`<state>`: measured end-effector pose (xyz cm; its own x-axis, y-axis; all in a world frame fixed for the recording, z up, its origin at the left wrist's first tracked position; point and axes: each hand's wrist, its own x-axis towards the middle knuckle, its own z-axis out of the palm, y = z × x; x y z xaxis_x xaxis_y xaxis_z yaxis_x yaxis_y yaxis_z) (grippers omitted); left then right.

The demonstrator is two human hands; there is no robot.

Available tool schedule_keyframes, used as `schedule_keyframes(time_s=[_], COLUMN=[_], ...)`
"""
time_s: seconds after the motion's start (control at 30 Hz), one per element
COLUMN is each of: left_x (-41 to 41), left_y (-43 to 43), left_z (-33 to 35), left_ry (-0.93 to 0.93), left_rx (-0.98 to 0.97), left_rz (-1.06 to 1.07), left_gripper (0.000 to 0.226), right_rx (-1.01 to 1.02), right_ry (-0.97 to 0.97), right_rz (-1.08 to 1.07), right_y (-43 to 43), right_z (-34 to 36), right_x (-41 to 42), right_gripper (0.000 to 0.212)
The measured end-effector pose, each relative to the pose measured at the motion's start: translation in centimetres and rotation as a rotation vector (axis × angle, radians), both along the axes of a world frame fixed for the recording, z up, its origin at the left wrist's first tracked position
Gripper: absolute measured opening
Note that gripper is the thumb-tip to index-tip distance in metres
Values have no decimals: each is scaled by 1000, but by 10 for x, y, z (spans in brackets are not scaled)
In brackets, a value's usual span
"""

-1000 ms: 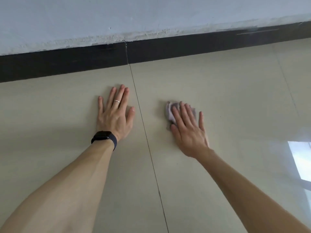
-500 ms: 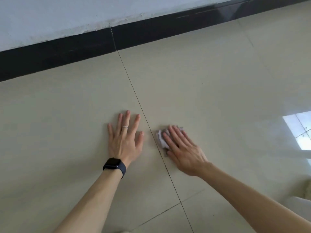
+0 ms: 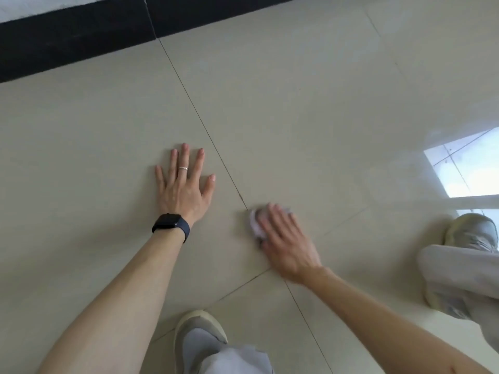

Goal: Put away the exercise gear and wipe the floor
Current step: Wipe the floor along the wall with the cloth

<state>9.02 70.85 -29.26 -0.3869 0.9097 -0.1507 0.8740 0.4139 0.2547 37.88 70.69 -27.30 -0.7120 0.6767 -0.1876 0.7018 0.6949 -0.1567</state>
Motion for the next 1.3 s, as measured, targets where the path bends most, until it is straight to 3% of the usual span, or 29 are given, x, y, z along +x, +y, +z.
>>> schedule_keyframes(time_s=[0.1, 0.17, 0.23, 0.37, 0.43, 0.47, 0.53, 0.63, 0.7, 0.83, 0.9, 1.13, 1.3], left_x=[-1, -1, -2, -16, -28, -35, -47, -73, -89, -127, -145, -194, -197], left_y=[-4, -4, -7, -41, -68, -78, -91, -97, -98, -82, -69, -36, -31], left_z=[1, 1, 2, 1, 1, 1, 2, 5, 7, 12, 13, 3, 1], left_ry=[-8, -35, -68, -35, 3, 11, 17, -24, -13, 10, 25, 46, 53], left_rx=[-12, -25, -9, 19, 26, 27, 13, -40, -47, -23, 2, -57, -55], left_rz=[-23, -32, -54, -96, -88, -89, -54, 186, 241, 283, 298, 431, 470], left_gripper=[65, 64, 63, 60, 59, 59, 60, 63, 63, 64, 64, 67, 68], right_rx=[-37, -32, 3, -92, -57, -27, -50, -152, -114, -95, -63, -80, -67], right_ry=[-9, -8, 24, 48, 37, 26, 0, -14, -4, 13, 31, -2, 7], right_rz=[-536, -752, -627, 285, 408, 339, -21, -462, -347, 378, 458, -100, -352], right_y=[16, -9, -46, -64, -18, 6, 46, 53, 28, 8, 40, 161, 184], right_z=[-1, -3, -1, 7, 6, 4, 4, 2, 2, 6, 2, -4, -9], right_x=[5, -14, -37, -48, -54, -63, -87, -135, -153, -167, -184, -283, -338], right_gripper=[63, 66, 65, 59, 58, 58, 59, 63, 64, 58, 57, 62, 65])
